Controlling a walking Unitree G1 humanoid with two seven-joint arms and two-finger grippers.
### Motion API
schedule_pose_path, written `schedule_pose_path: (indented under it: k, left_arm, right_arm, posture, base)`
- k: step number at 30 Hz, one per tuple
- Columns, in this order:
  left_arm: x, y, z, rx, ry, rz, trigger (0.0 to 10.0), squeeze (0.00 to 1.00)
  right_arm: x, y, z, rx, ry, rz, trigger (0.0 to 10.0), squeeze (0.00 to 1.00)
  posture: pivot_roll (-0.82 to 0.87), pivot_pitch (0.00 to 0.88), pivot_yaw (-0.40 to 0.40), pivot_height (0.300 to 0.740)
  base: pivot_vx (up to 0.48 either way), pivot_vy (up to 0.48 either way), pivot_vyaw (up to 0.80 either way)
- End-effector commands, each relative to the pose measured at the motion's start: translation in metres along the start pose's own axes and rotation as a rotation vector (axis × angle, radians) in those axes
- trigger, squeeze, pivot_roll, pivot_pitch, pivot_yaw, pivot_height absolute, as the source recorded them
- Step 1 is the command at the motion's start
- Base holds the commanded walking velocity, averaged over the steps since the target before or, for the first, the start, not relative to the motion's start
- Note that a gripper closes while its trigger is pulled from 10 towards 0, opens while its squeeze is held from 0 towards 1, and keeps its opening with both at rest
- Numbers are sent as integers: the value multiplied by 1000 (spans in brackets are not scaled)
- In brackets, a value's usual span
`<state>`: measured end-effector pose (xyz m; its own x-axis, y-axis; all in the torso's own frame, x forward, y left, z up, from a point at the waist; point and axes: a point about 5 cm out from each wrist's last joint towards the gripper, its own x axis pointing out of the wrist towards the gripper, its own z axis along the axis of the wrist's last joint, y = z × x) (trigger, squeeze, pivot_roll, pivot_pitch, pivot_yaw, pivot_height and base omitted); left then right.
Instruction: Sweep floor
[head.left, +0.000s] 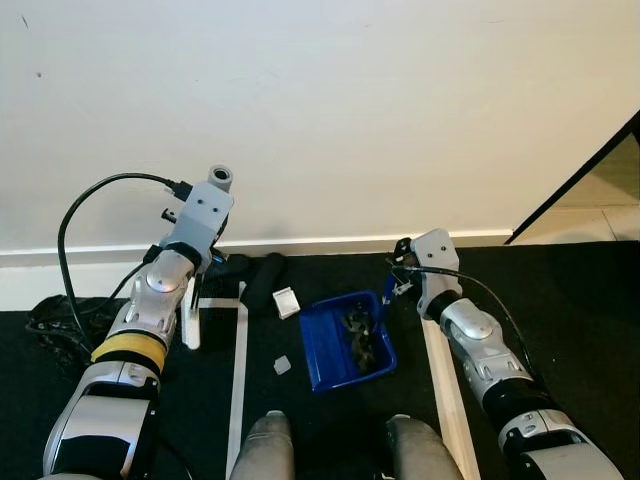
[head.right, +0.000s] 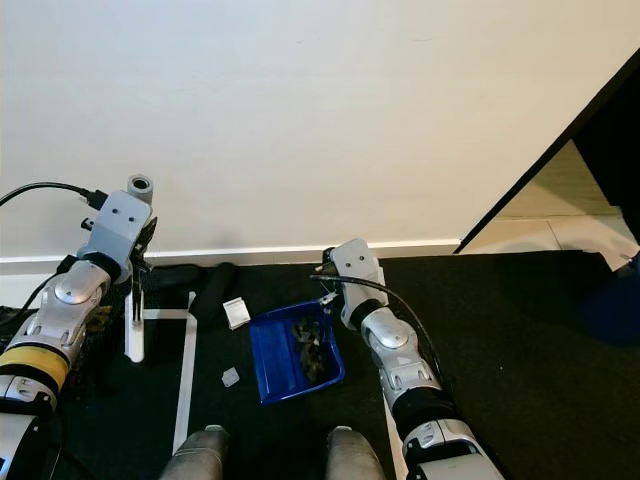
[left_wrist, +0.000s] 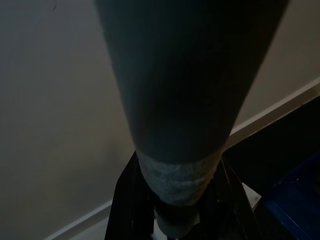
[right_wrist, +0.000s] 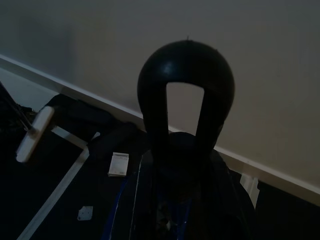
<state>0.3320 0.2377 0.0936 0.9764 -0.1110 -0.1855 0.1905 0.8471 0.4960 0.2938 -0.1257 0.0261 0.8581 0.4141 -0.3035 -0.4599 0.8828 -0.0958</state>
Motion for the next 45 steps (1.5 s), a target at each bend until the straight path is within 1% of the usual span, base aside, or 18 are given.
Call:
schedule_pose_path:
  k: [1, 38, 39, 40, 41, 42, 43, 45]
  left_arm:
    - [-1, 7, 1, 28, 15, -28, 10000, 0]
    - [-1, 7, 1, 28, 15, -28, 10000, 0]
    - [-2, 1, -4, 31, 12, -5, 10000, 0]
    - [-14, -28, -35, -145, 97, 35, 10000, 0]
    - [-25, -50, -56, -272, 172, 67, 10000, 0]
    - [-33, -69, -69, -358, 230, 76, 10000, 0]
    - [-38, -79, -75, -401, 262, 76, 10000, 0]
    - [-38, -84, -76, -399, 274, 67, 10000, 0]
  right_arm:
    - [-18, 15, -56, 81, 272, 37, 10000, 0]
    - [-18, 15, -56, 81, 272, 37, 10000, 0]
    - [-20, 16, -57, 83, 270, 37, 10000, 0]
    - [-28, 8, -70, 173, 291, -67, 10000, 0]
    - [-34, 3, -79, 240, 308, -147, 10000, 0]
    - [-39, 0, -85, 287, 322, -202, 10000, 0]
    - [-41, -1, -89, 311, 330, -230, 10000, 0]
    - [-42, 0, -90, 312, 334, -232, 10000, 0]
  posture:
    - [-60, 389, -147, 740]
    - [-60, 389, -147, 740]
    - [-73, 0, 0, 740]
    - [101, 0, 0, 740]
    - [101, 0, 0, 740]
    - [98, 0, 0, 740]
    - [98, 0, 0, 740]
    - [96, 0, 0, 740]
  base:
    - [0, 0, 0]
    - [0, 0, 0]
    - [0, 0, 0]
    - [0, 0, 0]
    - [0, 0, 0]
    - [0, 0, 0]
    - [0, 0, 0]
    - [0, 0, 0]
